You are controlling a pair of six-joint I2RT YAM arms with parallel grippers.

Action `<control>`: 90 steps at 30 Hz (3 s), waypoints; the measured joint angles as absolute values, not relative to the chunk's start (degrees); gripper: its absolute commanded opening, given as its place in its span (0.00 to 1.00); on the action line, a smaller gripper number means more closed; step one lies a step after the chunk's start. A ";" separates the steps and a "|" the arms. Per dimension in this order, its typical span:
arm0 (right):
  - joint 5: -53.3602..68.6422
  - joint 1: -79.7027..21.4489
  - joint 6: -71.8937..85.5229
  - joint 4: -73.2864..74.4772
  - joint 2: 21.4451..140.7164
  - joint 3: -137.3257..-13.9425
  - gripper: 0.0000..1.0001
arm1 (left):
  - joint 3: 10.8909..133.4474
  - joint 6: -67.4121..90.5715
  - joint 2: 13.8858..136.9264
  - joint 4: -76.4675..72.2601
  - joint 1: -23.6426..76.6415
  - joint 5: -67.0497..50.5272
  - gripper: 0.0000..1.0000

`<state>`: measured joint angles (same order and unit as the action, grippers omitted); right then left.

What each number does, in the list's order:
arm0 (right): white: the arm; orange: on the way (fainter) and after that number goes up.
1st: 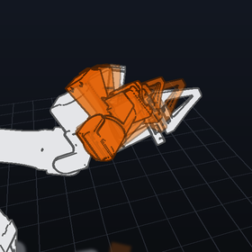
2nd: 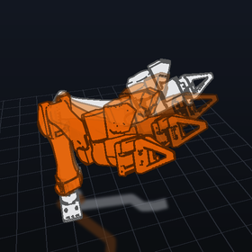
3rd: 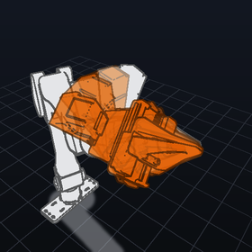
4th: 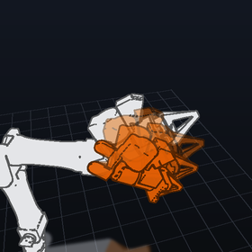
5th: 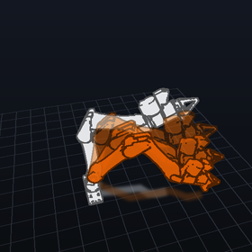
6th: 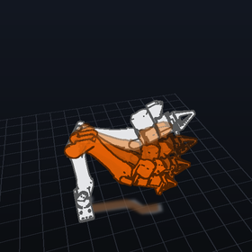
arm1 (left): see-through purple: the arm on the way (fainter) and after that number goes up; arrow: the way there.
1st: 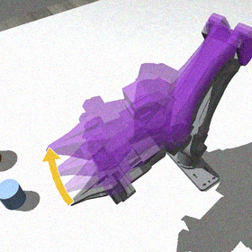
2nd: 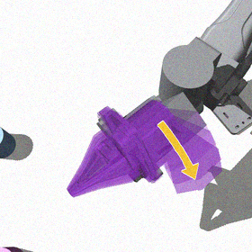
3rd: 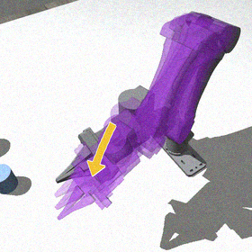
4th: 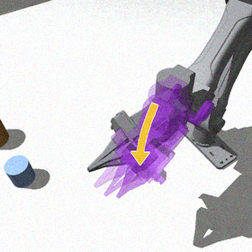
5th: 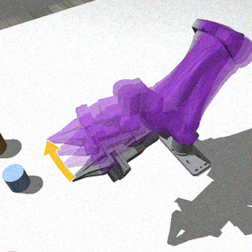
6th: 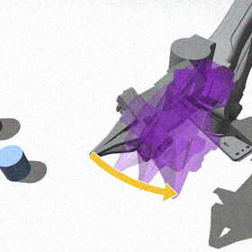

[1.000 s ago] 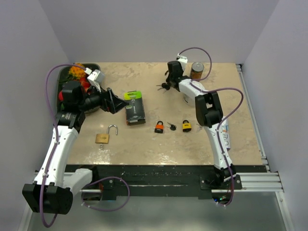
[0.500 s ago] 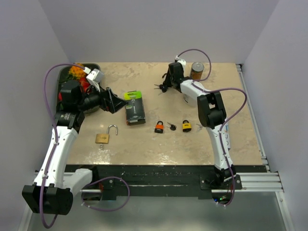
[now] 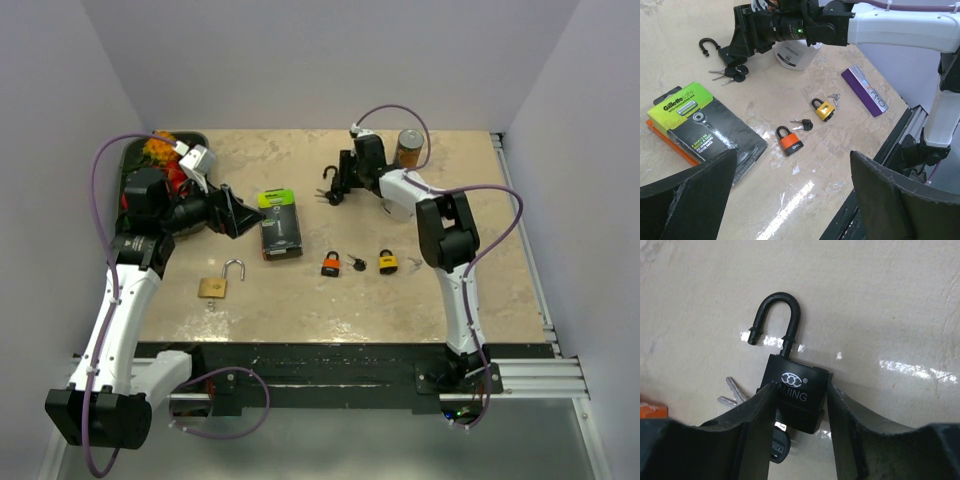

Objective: Lock with the key
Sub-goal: Move the lock to the center of the board, then pick up the lock from the center of the board.

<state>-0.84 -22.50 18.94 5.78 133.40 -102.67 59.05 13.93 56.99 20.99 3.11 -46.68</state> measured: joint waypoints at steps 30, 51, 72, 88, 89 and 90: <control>-18.65 -28.97 17.82 19.03 137.34 -110.59 0.79 | 59.05 13.93 56.73 20.60 3.09 -45.87 0.99; -9.76 -26.94 6.96 19.18 129.93 -105.51 0.00 | 59.05 7.79 58.70 21.91 3.05 -43.03 0.99; 32.01 -25.50 -31.88 29.98 87.90 -90.32 0.00 | 67.26 -12.36 69.56 37.06 3.01 -68.53 0.92; 31.57 -46.39 -53.04 42.13 70.19 -78.22 0.00 | 48.21 5.65 59.77 17.43 16.58 -68.40 0.79; 30.96 -47.31 -53.54 42.46 70.06 -78.00 0.00 | 47.97 6.90 59.83 15.94 16.97 -68.23 0.80; 30.50 -48.07 -54.08 42.70 70.00 -77.82 0.00 | 47.68 8.29 59.92 14.26 17.50 -68.14 0.80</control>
<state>30.50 -48.07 -54.08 42.70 70.00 -77.82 47.68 8.29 59.92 14.26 17.50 -68.14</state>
